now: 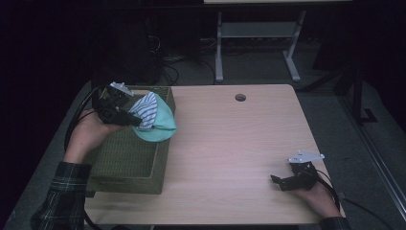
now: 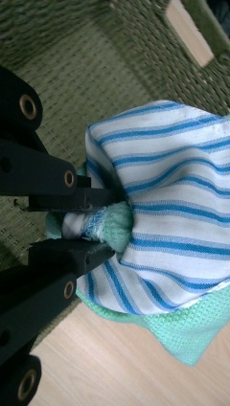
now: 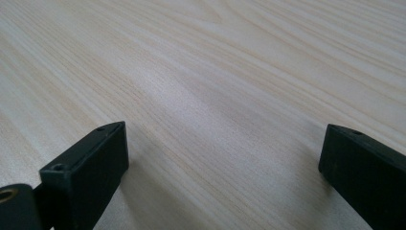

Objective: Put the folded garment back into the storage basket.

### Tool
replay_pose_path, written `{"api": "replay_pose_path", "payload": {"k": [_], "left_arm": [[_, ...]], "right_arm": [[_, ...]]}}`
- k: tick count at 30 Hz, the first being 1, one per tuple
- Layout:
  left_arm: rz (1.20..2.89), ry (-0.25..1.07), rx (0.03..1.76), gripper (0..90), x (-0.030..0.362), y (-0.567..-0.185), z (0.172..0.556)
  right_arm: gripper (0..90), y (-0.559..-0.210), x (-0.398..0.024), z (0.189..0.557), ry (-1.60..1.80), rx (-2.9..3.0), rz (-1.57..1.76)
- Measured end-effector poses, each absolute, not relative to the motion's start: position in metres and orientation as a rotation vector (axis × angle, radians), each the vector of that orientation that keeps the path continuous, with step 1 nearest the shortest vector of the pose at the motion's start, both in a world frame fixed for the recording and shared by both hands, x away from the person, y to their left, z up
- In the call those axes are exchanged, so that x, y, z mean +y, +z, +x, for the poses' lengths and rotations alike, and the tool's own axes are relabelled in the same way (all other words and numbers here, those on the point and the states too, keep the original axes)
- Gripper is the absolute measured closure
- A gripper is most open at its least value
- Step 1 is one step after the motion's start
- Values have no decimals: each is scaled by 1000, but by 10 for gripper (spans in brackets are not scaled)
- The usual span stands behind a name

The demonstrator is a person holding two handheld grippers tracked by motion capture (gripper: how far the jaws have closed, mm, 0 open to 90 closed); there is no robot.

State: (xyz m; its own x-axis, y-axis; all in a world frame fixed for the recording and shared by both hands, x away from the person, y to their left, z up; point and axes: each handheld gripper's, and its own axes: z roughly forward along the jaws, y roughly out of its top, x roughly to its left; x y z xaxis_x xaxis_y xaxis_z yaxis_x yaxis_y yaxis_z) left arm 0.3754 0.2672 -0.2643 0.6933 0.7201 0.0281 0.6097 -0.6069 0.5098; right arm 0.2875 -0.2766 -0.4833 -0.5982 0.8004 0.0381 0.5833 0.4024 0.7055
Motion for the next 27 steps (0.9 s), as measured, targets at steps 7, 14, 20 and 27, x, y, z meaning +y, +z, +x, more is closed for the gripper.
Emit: {"api": "replay_pose_path", "payload": {"k": [7,14,20,27], "left_arm": [[2380,333,1141,774,282,-272,377],[2361,339,1211,774,296,-286,380],[2336,326,1273,774,309,-299,381],[2326,315,1330,774,322,-318,384]], "right_arm": [[28,-483,-277,288,1001,2357,1204],[27,-483,-277,287,1001,2357,1204],[28,-483,-277,288,1001,2357,1203],[28,-483,-277,288,1001,2357,1202]]}}
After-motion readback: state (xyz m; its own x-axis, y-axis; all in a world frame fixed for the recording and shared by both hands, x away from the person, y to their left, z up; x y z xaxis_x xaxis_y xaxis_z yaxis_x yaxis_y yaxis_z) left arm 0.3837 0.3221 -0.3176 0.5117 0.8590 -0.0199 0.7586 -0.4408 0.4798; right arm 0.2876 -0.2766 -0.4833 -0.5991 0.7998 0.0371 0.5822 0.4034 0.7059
